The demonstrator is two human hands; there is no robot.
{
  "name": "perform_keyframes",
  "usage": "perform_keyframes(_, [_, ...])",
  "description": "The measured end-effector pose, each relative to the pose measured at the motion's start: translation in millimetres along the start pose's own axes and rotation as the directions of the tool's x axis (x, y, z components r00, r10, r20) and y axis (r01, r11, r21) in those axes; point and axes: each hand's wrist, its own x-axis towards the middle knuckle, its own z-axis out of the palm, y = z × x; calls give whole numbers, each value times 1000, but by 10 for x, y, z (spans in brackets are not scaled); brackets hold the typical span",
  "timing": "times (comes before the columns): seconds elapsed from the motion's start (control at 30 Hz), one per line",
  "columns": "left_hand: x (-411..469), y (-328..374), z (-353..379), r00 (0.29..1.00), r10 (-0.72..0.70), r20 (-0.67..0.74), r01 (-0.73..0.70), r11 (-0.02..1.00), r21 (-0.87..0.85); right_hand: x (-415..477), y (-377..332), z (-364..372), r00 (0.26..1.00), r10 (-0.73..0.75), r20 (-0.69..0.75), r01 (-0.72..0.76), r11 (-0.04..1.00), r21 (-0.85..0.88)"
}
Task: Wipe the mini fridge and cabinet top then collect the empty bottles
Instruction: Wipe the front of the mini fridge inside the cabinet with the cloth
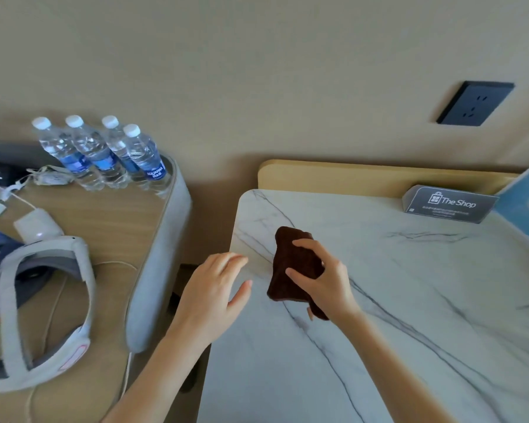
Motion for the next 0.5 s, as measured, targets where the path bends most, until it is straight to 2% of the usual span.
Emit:
perform_keyframes(0.23, [-411, 288, -199, 991, 88, -101, -92, 995, -34, -704, -343, -82, 985, -131, -110, 133, 991, 12])
perform_keyframes(0.5, [-1100, 322, -24, 986, 158, -52, -163, 982, -94, -1526, -257, 152, 989, -5, -148, 21, 994, 106])
